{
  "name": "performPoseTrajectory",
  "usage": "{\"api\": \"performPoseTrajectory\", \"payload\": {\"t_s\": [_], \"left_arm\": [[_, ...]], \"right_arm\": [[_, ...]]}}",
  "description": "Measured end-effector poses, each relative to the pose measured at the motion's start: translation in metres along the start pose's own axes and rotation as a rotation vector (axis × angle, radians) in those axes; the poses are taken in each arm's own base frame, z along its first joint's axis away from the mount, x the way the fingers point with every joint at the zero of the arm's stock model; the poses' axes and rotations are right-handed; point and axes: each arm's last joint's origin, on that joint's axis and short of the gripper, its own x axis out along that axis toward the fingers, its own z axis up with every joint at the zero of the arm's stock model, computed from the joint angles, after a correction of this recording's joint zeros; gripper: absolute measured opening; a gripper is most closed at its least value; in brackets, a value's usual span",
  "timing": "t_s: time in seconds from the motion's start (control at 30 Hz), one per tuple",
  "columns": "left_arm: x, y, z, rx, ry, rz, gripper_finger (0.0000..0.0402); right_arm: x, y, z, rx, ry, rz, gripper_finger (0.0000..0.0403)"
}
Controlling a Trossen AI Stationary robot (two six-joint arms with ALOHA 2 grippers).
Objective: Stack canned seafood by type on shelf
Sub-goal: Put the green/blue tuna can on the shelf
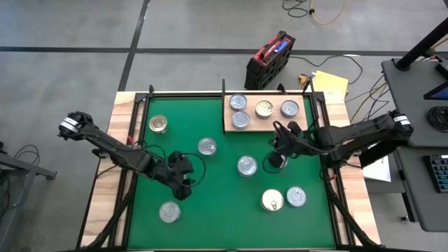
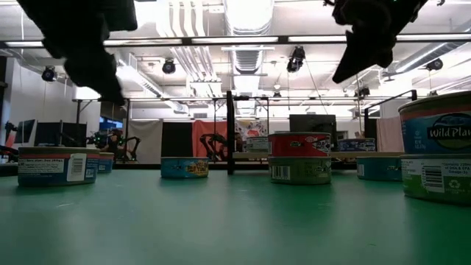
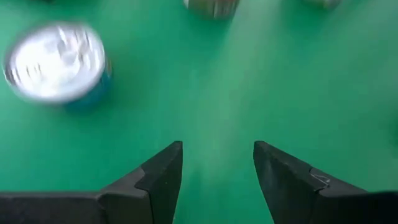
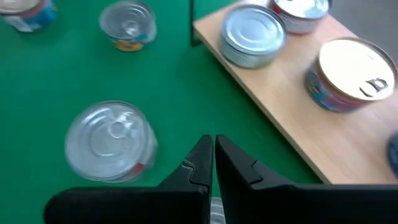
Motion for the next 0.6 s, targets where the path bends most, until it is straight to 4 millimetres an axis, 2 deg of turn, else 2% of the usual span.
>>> {"api": "performPoseTrajectory", "payload": {"t_s": [0.17,0.37,0.6], "left_arm": [[0.001,-0.010,0.004,-0.038,0.182,0.078,0.0182],[0.012,-0.022,0.006,-0.012,0.322,0.215,0.0182],[0.036,-0.043,0.014,0.038,0.368,0.281,0.0182]], "right_arm": [[0.001,0.012,-0.011,-0.027,-0.039,0.044,0.0009],[0.000,0.022,-0.026,-0.044,-0.062,0.076,0.0009],[-0.010,0.035,-0.045,-0.024,-0.119,0.068,0.0009]]}}
